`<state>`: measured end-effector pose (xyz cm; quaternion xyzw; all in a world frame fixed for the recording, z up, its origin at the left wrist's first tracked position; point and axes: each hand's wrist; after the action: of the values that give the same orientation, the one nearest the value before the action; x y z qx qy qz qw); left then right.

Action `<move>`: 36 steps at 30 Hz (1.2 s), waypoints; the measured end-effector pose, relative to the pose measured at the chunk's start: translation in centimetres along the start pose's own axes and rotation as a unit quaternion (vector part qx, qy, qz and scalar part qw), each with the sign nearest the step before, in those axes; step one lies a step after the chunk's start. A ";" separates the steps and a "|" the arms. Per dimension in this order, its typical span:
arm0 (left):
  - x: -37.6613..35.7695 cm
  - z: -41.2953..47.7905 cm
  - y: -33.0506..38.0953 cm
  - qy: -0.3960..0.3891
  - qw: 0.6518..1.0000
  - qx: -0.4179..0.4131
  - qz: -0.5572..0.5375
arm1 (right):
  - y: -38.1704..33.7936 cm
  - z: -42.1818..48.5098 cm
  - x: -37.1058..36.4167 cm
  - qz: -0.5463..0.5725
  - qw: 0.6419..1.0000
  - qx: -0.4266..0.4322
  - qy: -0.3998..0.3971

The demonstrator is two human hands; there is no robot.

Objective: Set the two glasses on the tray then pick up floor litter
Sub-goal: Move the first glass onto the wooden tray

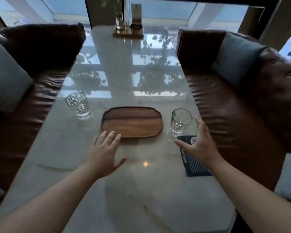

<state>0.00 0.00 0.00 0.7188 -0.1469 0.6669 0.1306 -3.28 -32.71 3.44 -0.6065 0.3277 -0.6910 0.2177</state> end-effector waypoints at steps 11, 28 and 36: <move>-9.2 1.2 0.9 -0.042 0.982 0.181 -0.040 | 7.6 8.3 -4.4 0.127 0.987 -0.094 -0.034; -9.5 0.9 0.7 0.001 0.982 0.180 -0.065 | 0.1 13.2 -12.3 0.230 0.971 0.021 -0.057; -9.4 1.1 0.5 -0.013 0.983 0.173 -0.058 | -1.6 14.3 -15.8 0.189 0.978 0.009 -0.090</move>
<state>0.14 -0.55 -9.50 0.7467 0.0115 0.6638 0.0408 13.53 -23.28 -5.64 -0.5914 0.4089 -0.5829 0.3786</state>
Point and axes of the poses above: each hand's wrist, its own z-axis towards the middle knuckle, its own x-axis out of the back of the hand, y = z × x, and after that the axes turned 2 degrees about z, right-handed
